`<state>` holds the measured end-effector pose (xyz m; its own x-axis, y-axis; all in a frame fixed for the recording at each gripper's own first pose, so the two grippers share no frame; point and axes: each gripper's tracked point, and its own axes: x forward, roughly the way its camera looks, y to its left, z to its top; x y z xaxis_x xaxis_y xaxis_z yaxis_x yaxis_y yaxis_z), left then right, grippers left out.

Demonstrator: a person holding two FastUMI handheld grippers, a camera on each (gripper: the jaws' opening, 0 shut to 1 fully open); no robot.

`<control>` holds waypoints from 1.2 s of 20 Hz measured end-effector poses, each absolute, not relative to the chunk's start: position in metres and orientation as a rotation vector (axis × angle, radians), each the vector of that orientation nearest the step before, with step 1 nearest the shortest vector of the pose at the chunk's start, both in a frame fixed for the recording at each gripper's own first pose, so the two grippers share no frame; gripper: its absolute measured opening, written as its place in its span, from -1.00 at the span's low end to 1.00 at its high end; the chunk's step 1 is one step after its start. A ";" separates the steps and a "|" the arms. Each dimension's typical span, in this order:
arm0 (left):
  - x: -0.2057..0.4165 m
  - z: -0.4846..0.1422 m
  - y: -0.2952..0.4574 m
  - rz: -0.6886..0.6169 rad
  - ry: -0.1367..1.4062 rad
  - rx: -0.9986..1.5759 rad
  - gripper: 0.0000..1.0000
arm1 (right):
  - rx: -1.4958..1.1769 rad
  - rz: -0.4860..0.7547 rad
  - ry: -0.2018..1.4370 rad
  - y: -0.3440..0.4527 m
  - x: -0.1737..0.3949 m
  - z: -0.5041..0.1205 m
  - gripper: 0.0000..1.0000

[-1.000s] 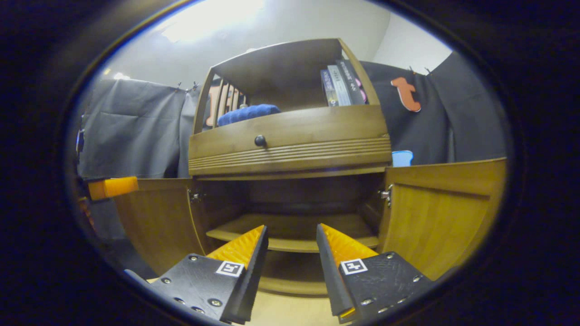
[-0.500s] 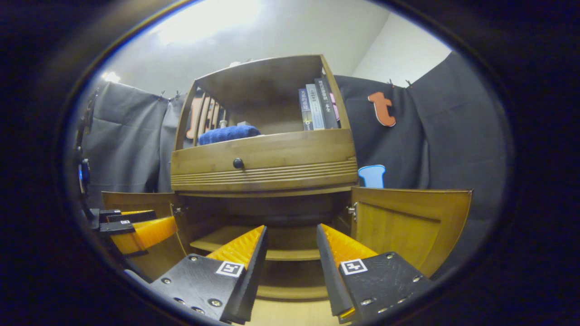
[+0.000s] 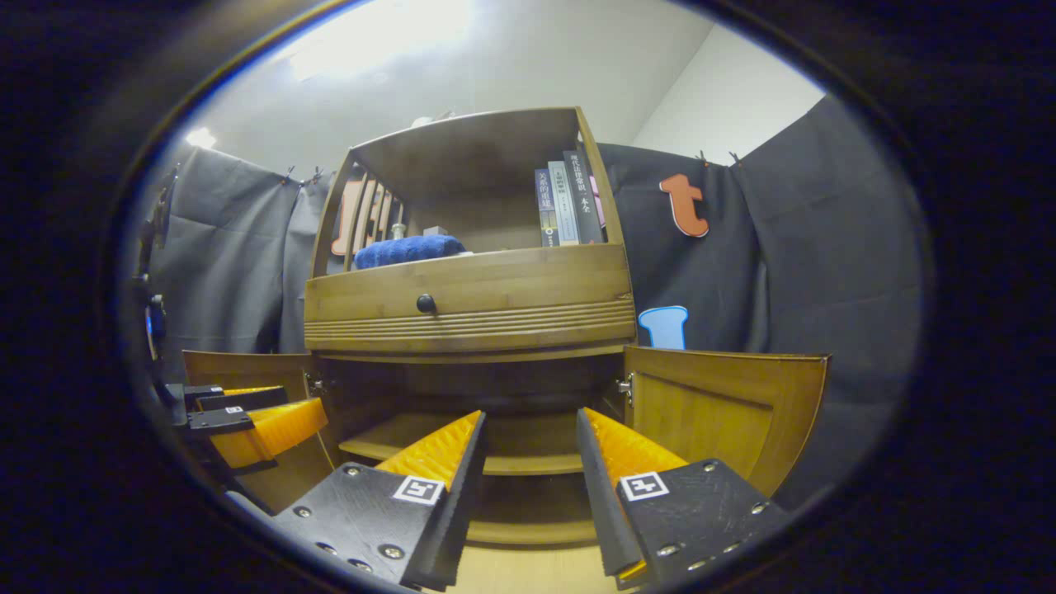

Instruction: Open the right door of the double-door shoe cabinet with the right hand, and open the left door with the left hand.

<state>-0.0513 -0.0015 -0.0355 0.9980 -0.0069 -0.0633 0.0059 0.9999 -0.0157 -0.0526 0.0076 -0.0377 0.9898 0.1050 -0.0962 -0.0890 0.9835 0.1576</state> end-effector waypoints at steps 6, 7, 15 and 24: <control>-0.052 -0.036 -0.005 -0.018 0.069 -0.014 0.84 | 0.144 0.092 0.099 0.004 -0.056 -0.034 0.27; -0.051 -0.036 -0.007 -0.028 0.069 -0.013 0.86 | 0.144 0.089 0.095 0.003 -0.059 -0.032 0.26; -0.049 -0.043 -0.037 -0.170 0.078 -0.029 0.87 | 0.130 0.004 0.098 -0.008 -0.086 -0.025 0.26; -0.050 -0.036 -0.083 -0.342 0.060 -0.035 0.87 | 0.131 -0.159 0.086 -0.044 -0.130 -0.022 0.27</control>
